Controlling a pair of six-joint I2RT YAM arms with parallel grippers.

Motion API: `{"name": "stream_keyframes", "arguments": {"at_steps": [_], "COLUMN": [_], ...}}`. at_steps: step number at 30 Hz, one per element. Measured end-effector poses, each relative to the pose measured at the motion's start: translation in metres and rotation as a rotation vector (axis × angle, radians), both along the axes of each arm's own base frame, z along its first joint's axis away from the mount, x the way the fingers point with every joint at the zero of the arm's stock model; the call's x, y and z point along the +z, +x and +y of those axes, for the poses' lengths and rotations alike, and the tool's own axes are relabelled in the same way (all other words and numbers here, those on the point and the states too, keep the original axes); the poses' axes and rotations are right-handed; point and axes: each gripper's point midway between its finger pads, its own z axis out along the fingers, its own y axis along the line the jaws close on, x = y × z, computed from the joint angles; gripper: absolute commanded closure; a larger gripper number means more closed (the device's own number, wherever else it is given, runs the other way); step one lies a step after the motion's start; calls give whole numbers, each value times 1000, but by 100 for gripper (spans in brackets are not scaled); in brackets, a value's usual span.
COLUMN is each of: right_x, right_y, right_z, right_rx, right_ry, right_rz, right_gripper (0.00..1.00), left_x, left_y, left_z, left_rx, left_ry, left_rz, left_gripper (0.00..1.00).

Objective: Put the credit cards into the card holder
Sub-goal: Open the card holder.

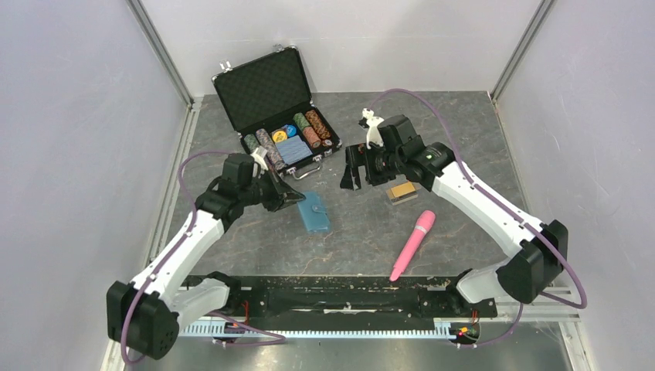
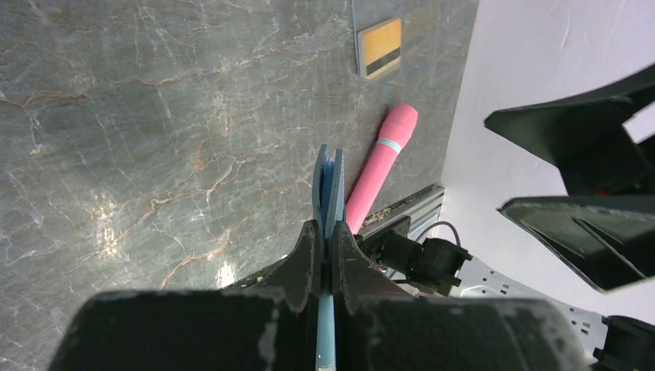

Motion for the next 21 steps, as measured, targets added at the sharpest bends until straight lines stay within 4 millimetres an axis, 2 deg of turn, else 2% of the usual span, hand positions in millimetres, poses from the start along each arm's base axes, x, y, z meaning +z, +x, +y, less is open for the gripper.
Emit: {"name": "stream_keyframes", "arguments": {"at_steps": [4,9,16,21], "right_x": [5,-3,-24,-36], "right_y": [9,18,24,24], "right_z": [12,28,54,74], "right_rx": [16,44,117,175], "right_ry": [-12,-49,-119,-161], "right_rz": [-27,-31,-5,3], "right_gripper": [13,16,26,40], "left_x": [-7,-9,-7,-7], "left_y": [13,33,44,45], "left_z": [-4,-12,-22,-26], "left_rx": [4,2,-10,-1], "left_ry": [13,21,24,26], "left_rz": [29,49,41,43], "left_gripper": [98,98,98,98]}}
